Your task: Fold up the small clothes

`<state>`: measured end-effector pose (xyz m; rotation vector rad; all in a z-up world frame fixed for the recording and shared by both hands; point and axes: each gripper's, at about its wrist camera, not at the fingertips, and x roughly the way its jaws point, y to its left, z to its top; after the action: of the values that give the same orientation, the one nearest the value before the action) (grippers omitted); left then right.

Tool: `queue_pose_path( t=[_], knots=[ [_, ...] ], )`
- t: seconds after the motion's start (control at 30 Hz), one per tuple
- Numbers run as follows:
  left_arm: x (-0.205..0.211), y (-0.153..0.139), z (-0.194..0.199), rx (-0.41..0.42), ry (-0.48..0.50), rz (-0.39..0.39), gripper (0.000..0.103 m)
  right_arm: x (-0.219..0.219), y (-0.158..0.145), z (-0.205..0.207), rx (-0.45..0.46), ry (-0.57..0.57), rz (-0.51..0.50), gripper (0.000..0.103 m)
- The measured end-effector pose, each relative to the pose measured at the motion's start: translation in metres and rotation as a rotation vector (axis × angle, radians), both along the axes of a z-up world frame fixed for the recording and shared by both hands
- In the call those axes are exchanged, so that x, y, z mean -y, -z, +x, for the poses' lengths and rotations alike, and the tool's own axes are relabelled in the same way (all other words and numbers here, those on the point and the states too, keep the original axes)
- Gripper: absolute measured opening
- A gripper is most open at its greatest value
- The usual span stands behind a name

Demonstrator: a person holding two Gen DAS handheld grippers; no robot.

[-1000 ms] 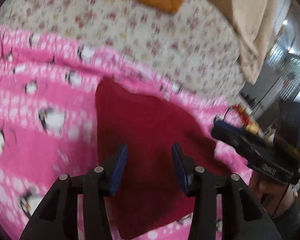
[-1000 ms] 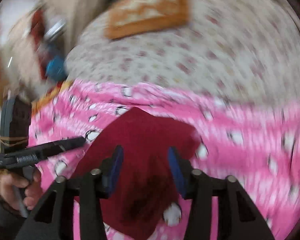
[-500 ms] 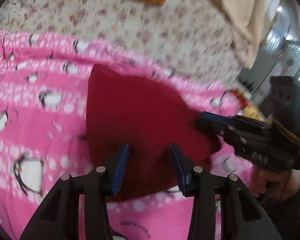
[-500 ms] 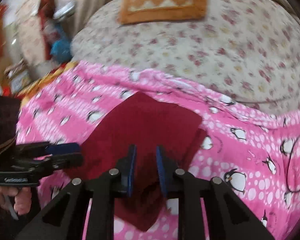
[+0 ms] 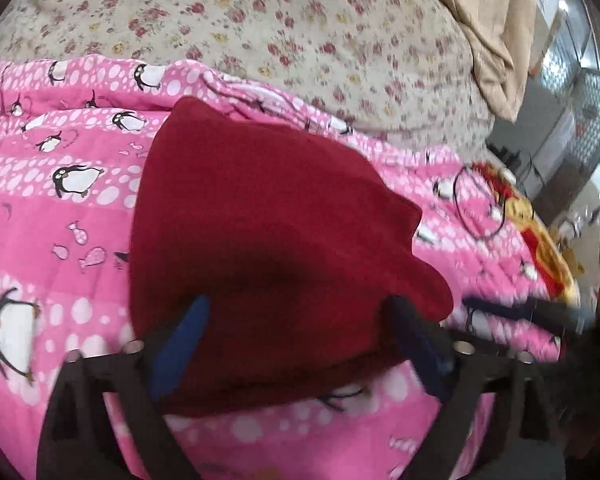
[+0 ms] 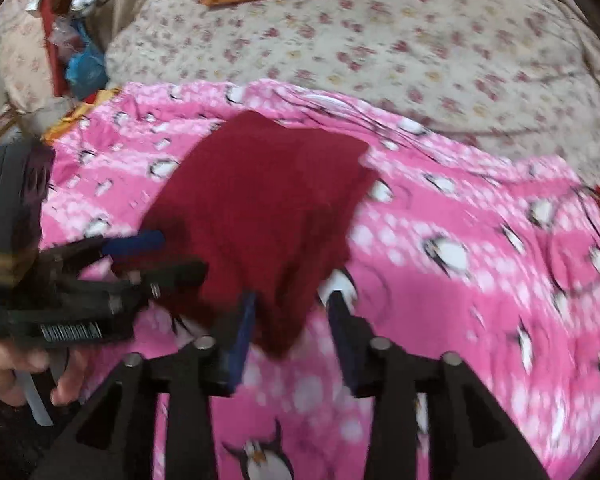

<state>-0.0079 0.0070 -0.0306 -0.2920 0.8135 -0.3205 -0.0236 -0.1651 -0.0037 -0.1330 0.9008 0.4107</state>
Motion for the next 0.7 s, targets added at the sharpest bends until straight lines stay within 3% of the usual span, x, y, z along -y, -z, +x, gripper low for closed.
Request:
queue_pose_path(
  t=[0.13,0.17,0.23,0.3,0.4,0.5,0.6,0.7],
  knots=[
    [0.006,0.000,-0.002,0.013,-0.082,0.005,0.091,0.010,0.037,-0.011,-0.115,0.064,-0.044,0.050],
    [0.007,-0.001,-0.002,0.001,-0.082,0.012,0.091,0.012,0.043,-0.016,-0.095,0.062,-0.042,0.052],
    [0.011,-0.003,0.001,-0.019,-0.060,0.039,0.091,0.011,0.042,-0.020,-0.049,0.044,-0.048,0.070],
    [0.015,-0.008,-0.001,-0.035,-0.026,0.103,0.091,0.014,0.043,-0.019,-0.058,0.047,-0.020,0.077],
    [0.016,-0.024,-0.014,-0.044,-0.094,0.226,0.091,0.015,0.044,-0.014,-0.123,0.056,0.021,0.088],
    [0.016,-0.042,-0.034,-0.029,-0.166,0.312,0.091,0.007,0.037,-0.015,-0.150,0.063,-0.061,0.087],
    [0.015,-0.058,-0.052,-0.013,-0.219,0.385,0.091,0.008,0.014,-0.028,-0.058,0.120,-0.102,0.086],
    [0.013,-0.071,-0.065,0.022,-0.244,0.414,0.091,0.016,-0.009,-0.045,0.001,0.161,-0.055,0.086]
  ],
)
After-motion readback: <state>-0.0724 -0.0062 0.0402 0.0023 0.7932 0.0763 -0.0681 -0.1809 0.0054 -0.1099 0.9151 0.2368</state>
